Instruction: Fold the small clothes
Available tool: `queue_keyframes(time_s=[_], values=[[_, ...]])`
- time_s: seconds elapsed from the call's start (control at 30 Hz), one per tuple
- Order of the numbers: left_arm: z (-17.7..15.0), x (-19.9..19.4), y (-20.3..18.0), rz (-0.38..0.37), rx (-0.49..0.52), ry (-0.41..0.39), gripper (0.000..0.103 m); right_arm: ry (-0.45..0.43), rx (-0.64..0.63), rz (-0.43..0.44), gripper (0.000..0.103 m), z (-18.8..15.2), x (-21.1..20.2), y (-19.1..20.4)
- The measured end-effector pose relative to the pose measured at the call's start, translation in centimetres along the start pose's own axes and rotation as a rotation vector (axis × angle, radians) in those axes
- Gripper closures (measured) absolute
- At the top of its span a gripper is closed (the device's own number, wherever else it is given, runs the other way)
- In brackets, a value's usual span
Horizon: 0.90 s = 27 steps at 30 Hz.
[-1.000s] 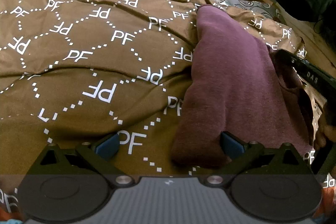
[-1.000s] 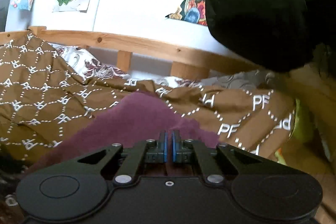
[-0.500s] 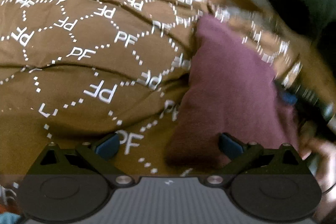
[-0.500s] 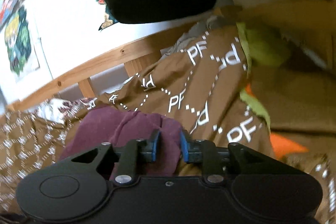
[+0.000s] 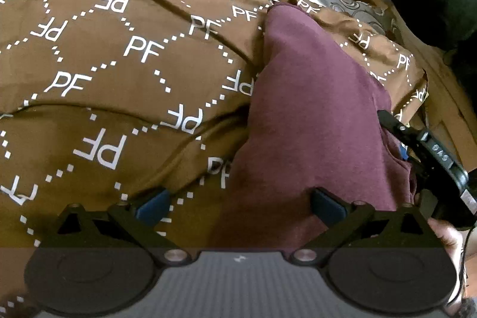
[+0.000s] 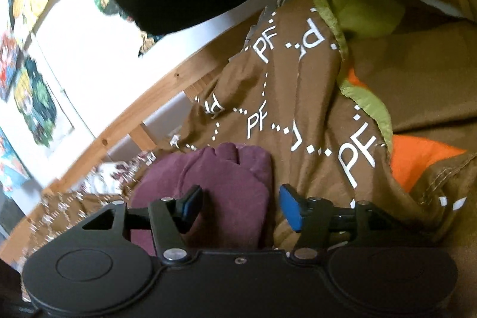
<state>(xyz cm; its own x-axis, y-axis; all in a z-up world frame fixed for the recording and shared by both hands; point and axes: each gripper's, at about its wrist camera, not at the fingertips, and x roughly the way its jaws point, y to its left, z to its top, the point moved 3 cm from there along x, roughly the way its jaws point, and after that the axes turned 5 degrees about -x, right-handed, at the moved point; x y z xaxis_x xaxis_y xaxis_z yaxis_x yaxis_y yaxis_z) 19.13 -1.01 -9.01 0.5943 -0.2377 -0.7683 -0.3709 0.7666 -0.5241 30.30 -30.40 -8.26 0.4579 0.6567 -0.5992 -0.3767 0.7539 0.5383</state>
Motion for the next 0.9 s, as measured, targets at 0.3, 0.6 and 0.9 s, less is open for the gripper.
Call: queue_keyframes(time_s=[0.3, 0.6, 0.9], values=[[0.5, -0.3, 0.1, -0.082, -0.049, 0.099, 0.019, 0.023, -0.157, -0.1, 0.073, -1.1, 0.6, 3.1], [0.2, -2.2, 0.4, -0.174, -0.043, 0.11, 0.062, -0.022, -0.223, -0.105, 0.09, -2.3, -2.6, 8.0], [-0.3, -8.6, 1.6, -0.173, 0.081, -0.037, 0.071, -0.103, -0.318, -0.108, 0.094, -1.9, -5.9, 14.3]])
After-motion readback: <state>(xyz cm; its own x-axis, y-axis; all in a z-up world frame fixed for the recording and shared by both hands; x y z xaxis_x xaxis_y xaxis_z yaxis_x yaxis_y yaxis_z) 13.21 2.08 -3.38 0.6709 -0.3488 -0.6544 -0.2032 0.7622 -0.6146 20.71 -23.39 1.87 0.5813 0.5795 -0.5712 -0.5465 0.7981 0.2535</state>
